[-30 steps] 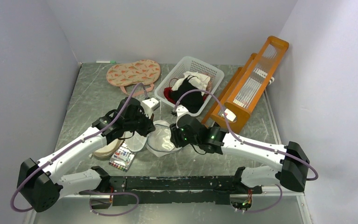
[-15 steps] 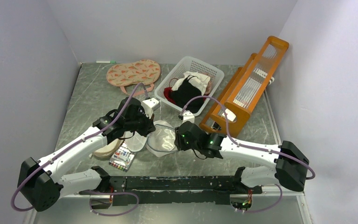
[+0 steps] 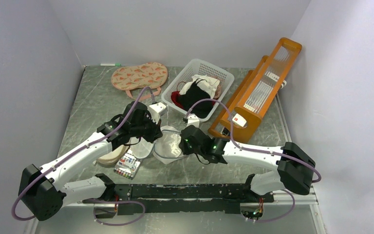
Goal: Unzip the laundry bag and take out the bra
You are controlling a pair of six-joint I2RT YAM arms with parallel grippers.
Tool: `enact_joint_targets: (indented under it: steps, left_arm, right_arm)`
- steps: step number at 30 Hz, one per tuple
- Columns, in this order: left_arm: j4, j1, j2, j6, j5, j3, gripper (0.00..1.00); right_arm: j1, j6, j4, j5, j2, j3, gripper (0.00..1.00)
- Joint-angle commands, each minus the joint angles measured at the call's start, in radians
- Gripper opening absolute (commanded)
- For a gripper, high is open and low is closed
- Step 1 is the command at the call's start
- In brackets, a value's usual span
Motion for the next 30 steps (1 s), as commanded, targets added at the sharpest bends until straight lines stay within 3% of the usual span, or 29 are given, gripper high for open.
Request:
enact_joint_targets:
  steps: [1,9,30]
  left_arm:
    - [0.034,0.004,-0.016,0.008,0.030,0.013,0.07]
    - [0.036,0.005,-0.007,0.016,0.047,0.018,0.07]
    - [0.017,0.005,-0.009,0.012,0.011,0.021,0.13]
  right_arm:
    - [0.002,-0.030,0.047,0.008,-0.053,0.044,0.00]
    - [0.002,-0.074,0.149,-0.116,-0.215,0.062,0.00]
    - [0.001,-0.164,0.091,-0.088,-0.345,0.250,0.00]
